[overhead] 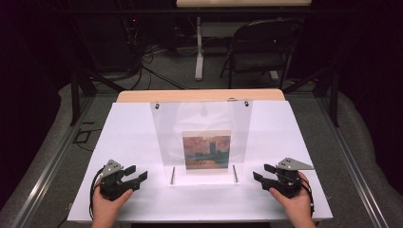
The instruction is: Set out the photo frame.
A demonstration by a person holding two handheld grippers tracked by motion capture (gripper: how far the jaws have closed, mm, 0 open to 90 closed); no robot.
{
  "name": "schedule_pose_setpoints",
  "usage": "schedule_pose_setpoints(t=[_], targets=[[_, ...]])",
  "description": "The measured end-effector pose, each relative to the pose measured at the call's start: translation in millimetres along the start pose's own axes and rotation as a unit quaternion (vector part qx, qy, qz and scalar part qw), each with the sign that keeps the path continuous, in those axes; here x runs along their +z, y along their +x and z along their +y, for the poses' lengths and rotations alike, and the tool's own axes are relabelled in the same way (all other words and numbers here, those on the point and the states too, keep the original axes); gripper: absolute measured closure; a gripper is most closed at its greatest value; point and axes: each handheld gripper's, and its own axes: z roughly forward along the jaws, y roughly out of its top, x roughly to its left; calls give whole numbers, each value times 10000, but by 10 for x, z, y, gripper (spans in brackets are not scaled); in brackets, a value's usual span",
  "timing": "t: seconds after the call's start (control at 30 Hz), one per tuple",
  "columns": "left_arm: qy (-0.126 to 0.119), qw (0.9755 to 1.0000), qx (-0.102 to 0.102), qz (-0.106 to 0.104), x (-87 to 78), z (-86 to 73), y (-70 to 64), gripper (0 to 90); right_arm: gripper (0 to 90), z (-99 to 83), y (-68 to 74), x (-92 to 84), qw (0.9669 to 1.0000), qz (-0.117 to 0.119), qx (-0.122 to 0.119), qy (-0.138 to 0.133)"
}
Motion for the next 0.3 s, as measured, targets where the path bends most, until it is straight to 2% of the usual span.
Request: schedule_pose_setpoints(t=[0.3], targets=[[33, 10000, 1, 12, 30, 13, -1, 405, 414, -14, -22, -21, 9999, -62, 103, -7]])
